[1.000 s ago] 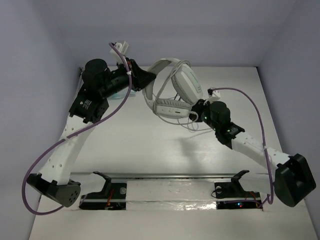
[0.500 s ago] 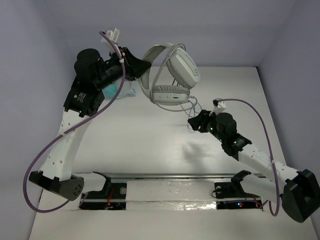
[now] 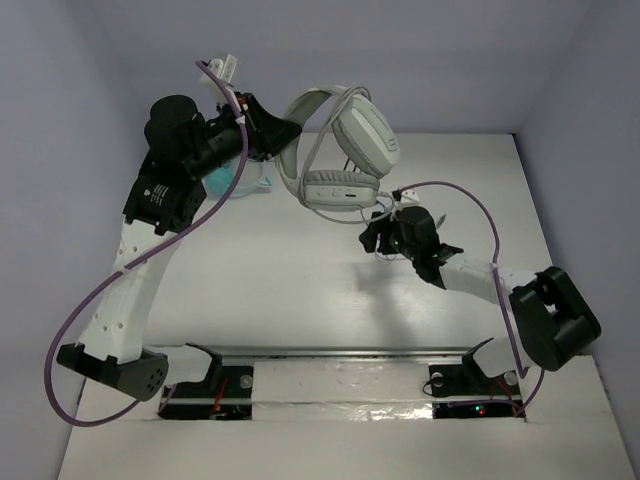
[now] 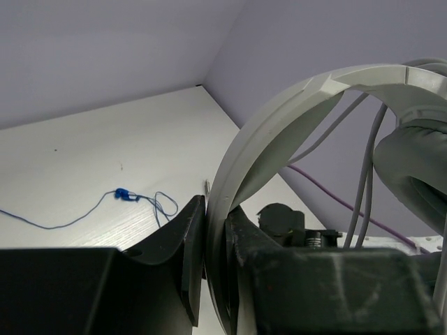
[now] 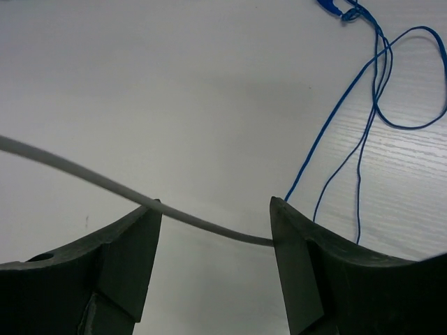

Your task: Wrap the headphones

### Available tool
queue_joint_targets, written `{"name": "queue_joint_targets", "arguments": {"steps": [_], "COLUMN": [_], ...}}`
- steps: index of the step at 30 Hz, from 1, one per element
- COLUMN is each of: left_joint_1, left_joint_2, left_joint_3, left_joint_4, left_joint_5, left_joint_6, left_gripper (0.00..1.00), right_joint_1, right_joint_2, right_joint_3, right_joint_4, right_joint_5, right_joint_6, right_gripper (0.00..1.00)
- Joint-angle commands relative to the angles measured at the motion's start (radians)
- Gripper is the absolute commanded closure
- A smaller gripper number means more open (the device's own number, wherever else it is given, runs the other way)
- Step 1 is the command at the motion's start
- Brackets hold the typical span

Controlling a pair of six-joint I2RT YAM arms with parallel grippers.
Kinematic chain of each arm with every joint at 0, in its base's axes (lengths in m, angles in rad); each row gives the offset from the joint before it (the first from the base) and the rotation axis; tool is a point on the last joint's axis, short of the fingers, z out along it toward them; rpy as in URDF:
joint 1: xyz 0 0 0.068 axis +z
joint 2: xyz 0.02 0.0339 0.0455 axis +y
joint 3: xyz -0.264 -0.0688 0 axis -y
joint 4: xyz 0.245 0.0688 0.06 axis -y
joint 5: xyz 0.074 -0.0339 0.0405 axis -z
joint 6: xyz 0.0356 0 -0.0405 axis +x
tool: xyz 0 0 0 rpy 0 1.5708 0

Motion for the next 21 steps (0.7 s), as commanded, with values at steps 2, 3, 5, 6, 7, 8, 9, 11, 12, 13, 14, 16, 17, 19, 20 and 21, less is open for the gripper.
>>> {"name": "queue_joint_targets", "arguments": {"steps": [2,3,5,6,7,8,9,11,12,13,14,16,17,19,20,21], "left_joint_1": [0.008,0.008,0.008,0.008,0.008,0.008,0.008,0.008,0.008,0.008,0.008,0.008,0.008,0.008,0.008,0.008], "left_joint_2": [-0.018,-0.016,-0.016,-0.018,-0.021,-0.022,-0.022,-0.027,-0.025,-0.018,-0.016,-0.007,-0.008,-0.01,-0.013,-0.016], "left_joint_3": [0.079,0.082,0.091,0.094,0.099,0.108,0.115,0.135,0.144,0.152,0.161,0.161,0.146,0.132,0.11,0.091], "left_joint_4": [0.081,0.079,0.079,0.081,0.076,0.075,0.07,0.064,0.062,0.062,0.07,0.096,0.111,0.15,0.165,0.186], "left_joint_5": [0.02,0.023,0.03,0.03,0.028,0.024,0.014,-0.021,-0.029,-0.038,-0.039,-0.042,-0.047,-0.058,-0.087,-0.101], "left_joint_6": [-0.051,-0.052,-0.055,-0.06,-0.063,-0.065,-0.066,-0.068,-0.068,-0.075,-0.081,-0.097,-0.118,-0.137,-0.153,-0.167], "left_gripper": [1.0,1.0,1.0,1.0,1.0,1.0,1.0,1.0,1.0,1.0,1.0,1.0,1.0,1.0,1.0,1.0], "right_joint_1": [-0.004,-0.004,-0.004,-0.004,-0.004,-0.004,-0.004,-0.004,-0.004,-0.004,-0.004,-0.004,-0.004,-0.004,-0.004,-0.004], "right_joint_2": [0.061,0.075,0.114,0.128,0.138,0.147,0.15,0.15,0.147,0.142,0.141,0.135,0.127,0.092,0.07,0.049], "right_joint_3": [0.073,0.083,0.107,0.129,0.135,0.139,0.13,0.118,0.11,0.086,0.077,0.063,0.051,0.041,0.029,0.023], "right_joint_4": [0.076,0.078,0.068,0.058,0.052,0.05,0.062,0.067,0.076,0.085,0.091,0.09,0.087,0.064,0.055,0.032], "right_joint_5": [0.066,0.077,0.09,0.08,0.072,0.045,0.031,0.006,0.002,-0.001,-0.003,0.0,0.014,0.029,0.04,0.044], "right_joint_6": [-0.049,-0.061,-0.066,-0.067,-0.066,-0.06,-0.044,-0.028,-0.009,-0.003,0.003,0.005,0.006,0.009,0.011,0.015], "right_gripper": [0.32,0.32,0.33,0.34,0.35,0.37,0.38,0.45,0.48,0.52,0.67,0.83,0.94,1.0,1.0,1.0]}}
